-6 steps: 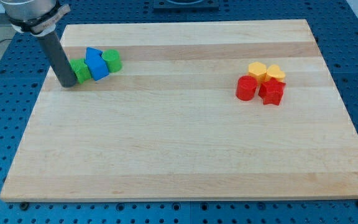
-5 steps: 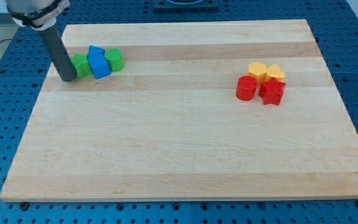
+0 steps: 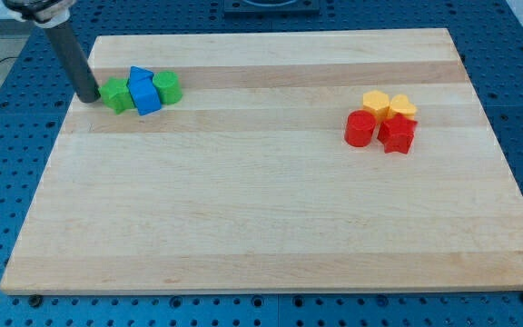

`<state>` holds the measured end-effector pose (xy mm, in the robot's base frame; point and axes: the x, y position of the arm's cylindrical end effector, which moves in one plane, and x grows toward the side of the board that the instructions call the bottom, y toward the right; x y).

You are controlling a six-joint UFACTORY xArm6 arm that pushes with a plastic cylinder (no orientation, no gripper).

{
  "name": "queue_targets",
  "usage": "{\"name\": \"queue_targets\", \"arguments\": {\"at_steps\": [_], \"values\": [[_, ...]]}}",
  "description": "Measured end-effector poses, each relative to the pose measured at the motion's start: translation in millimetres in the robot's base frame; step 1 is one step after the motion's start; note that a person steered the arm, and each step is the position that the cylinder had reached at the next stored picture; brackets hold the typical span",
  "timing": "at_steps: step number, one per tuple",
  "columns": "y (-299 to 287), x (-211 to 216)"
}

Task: Push the green and blue blocks to the right side

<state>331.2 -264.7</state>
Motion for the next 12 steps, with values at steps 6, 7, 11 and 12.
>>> {"name": "queue_targets", "arguments": {"at_steps": [6,7,11,12], "values": [[10,52],[26,46],[-28,27],[-21,17]]}}
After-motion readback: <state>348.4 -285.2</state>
